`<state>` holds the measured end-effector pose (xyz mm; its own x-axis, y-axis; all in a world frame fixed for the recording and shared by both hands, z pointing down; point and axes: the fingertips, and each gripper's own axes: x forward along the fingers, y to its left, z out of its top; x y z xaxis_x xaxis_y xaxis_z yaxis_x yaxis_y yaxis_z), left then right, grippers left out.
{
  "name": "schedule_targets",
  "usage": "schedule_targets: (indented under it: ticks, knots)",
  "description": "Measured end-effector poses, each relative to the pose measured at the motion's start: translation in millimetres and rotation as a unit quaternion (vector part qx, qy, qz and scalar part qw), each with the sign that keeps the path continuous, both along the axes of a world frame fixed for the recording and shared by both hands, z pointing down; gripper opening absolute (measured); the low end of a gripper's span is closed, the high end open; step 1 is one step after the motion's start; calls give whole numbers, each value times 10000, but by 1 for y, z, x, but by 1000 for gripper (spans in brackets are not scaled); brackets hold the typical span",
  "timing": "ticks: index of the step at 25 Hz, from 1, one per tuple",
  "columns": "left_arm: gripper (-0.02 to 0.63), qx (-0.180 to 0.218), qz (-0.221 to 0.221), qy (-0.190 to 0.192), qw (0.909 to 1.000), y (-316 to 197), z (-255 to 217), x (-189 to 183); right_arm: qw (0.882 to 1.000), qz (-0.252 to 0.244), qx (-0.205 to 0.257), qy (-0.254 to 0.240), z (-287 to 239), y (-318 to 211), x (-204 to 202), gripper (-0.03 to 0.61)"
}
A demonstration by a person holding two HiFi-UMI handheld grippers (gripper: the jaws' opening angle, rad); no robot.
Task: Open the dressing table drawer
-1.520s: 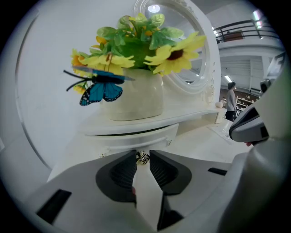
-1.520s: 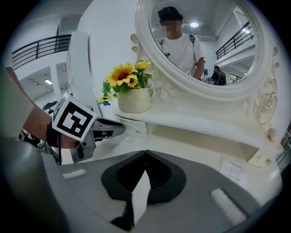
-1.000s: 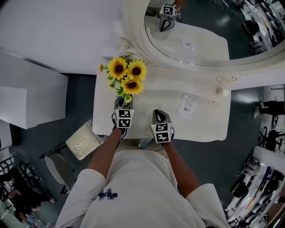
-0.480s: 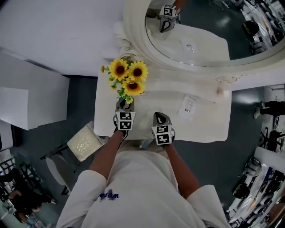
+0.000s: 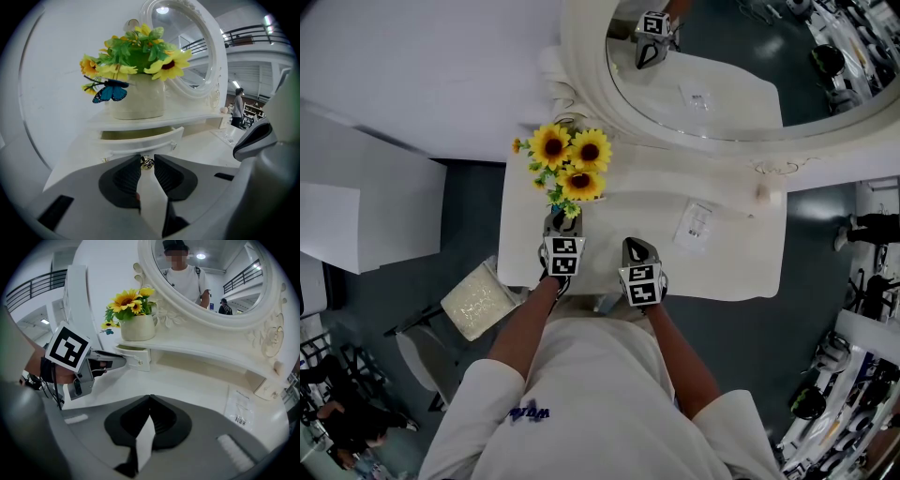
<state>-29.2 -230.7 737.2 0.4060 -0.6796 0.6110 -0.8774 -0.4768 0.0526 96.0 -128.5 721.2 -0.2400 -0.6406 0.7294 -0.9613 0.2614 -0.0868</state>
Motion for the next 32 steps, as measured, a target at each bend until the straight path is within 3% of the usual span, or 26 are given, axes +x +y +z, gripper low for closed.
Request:
schedule_targets:
  ticks: [15, 22, 27, 32]
  knots:
    - [94, -7, -26, 31, 10000, 4, -2, -1, 9998, -85, -104, -126, 10, 8, -17, 12]
    - [94, -54, 7, 186, 9998, 9, 0, 0, 9990, -19, -400, -206, 14, 16, -23, 12]
    - [94, -150, -99, 318, 9993, 13, 3, -3, 9974, 164, -706, 43, 16, 23, -14, 12]
    - [94, -127, -103, 320, 9994, 11, 0, -3, 9973, 273, -677, -9, 12, 20, -11, 12]
